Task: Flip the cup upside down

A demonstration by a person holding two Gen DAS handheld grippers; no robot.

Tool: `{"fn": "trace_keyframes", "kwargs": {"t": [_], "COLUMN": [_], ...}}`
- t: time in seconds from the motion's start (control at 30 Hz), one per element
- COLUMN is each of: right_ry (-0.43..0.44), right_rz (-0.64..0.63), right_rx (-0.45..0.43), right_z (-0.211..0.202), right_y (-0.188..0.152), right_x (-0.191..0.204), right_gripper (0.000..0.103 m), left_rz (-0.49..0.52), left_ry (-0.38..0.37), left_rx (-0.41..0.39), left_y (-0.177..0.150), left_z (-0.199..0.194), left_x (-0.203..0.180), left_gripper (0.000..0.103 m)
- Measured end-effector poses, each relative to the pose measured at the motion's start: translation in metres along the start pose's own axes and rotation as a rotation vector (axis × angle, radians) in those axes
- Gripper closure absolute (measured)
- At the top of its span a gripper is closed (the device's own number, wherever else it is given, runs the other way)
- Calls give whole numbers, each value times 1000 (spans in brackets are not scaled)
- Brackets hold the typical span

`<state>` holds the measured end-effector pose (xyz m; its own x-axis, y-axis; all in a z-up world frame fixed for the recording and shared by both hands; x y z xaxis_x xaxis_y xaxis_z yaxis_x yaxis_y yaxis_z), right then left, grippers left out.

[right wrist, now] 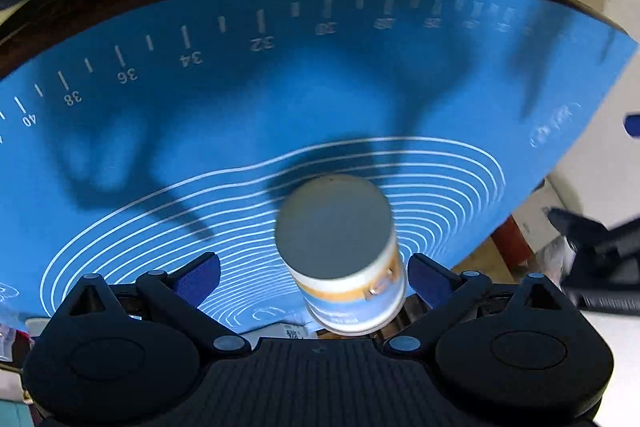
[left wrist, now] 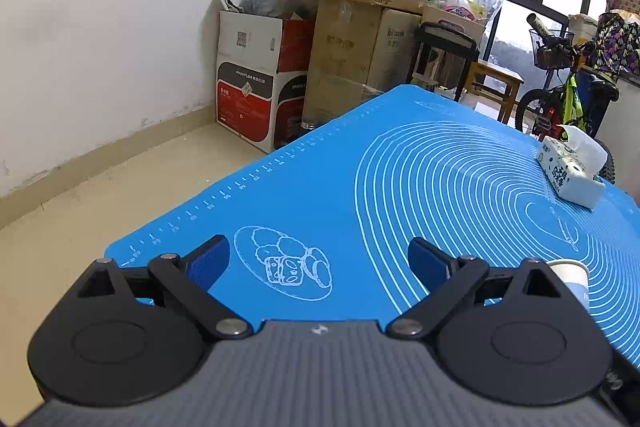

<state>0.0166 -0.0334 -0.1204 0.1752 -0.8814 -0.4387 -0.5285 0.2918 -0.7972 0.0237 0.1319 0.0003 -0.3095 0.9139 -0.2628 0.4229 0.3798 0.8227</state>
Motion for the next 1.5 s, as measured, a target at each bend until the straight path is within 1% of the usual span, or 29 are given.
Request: {"fn": "trace_keyframes", "kwargs": {"t": [0.07, 0.13, 0.2, 0.23, 0.27, 0.3, 0.4, 0.47, 0.5, 0.6, 0.7, 0.77, 0.83, 0.87, 0.9, 0.93, 0.97, 1.0, 1.07, 1.13, 1.17, 1.27, 1.3, 1.37, 1.43, 1.5], "right_ry": [-12, -25, -29, -38, -51, -67, -55, -65, -69, -68, -61, -43, -28, -26, -12, 7, 33, 65, 104, 147, 167, 250, 281, 336, 390, 424], "right_rz": [-13, -14, -5, -2, -1, 1, 57, 94, 114, 238, 430, 603, 804, 929, 1038, 1174, 1284, 1410, 1597, 1786, 1867, 2143, 2220, 2330, 2414, 2485], "right_rx": [-7, -10, -1, -1, 1, 4, 14, 25, 31, 58, 101, 132, 164, 178, 189, 205, 210, 209, 215, 215, 215, 207, 218, 255, 291, 332], "right_z": [4, 5, 9, 10, 11, 12, 12, 17, 12, 10, 11, 11, 9, 9, 10, 13, 14, 15, 20, 15, 18, 7, 9, 14, 21, 29], "right_y": [2, 6, 7, 8, 8, 9, 11, 6, 3, -4, -25, -42, -62, -73, -89, -100, -110, -120, -132, -151, -159, -190, -195, -199, -200, -194], "right_x": [5, 8, 8, 9, 9, 10, 4, 3, -1, -6, -20, -29, -42, -46, -48, -49, -50, -46, -37, -30, -21, 8, 19, 35, 50, 61], "right_gripper": [5, 11, 23, 26, 32, 37, 37, 38, 38, 38, 38, 38, 38, 38, 38, 38, 38, 38, 38, 38, 38, 38, 38, 38, 38, 39], "left_rz": [4, 7, 11, 12, 13, 13, 11, 12, 11, 8, 9, 14, 26, 36, 50, 63, 72, 80, 93, 113, 123, 144, 152, 173, 199, 221], "left_ry": [-2, -6, -5, -5, -4, -4, -4, -4, -3, -2, -6, -19, -47, -57, -66, -76, -88, -101, -122, -137, -142, -165, -172, -183, -189, -197], "left_rx": [4, 8, 6, 6, 6, 6, 5, 5, 3, 0, -5, -10, -21, -27, -34, -38, -41, -43, -48, -54, -56, -54, -51, -42, -31, -19], "left_y": [0, 0, -1, -1, -1, -1, -1, -1, -1, 0, 0, 0, 0, 1, 1, 0, 0, -1, -2, -3, -3, -5, -7, -8, -11, -13], "left_z": [1, 2, 1, 1, 1, 1, 1, 1, 1, 1, 1, 1, 0, 0, 0, 0, 0, 0, -1, -1, 0, 2, 2, 5, 8, 11], "left_x": [-1, -2, -3, -3, -3, -3, -3, -3, -3, -2, -2, -5, -9, -12, -15, -19, -22, -25, -31, -36, -39, -46, -49, -55, -61, -67], "left_gripper": [8, 8, 8, 7, 7, 7, 7, 7, 7, 8, 8, 8, 8, 8, 8, 8, 8, 8, 8, 8, 8, 8, 8, 8, 8, 8]}}
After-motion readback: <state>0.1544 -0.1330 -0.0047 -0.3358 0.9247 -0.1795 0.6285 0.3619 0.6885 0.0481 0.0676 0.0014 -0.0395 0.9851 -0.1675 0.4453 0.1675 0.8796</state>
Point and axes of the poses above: each gripper's, at about its wrist camera, not at the fingertips, and z roughly the way its jaws point, x to its left, y to its top, the point moved 3 cm from there along z, roughly the way its jaws point, and after that the axes turned 14 degrees about -y, right-handed, at the moved point
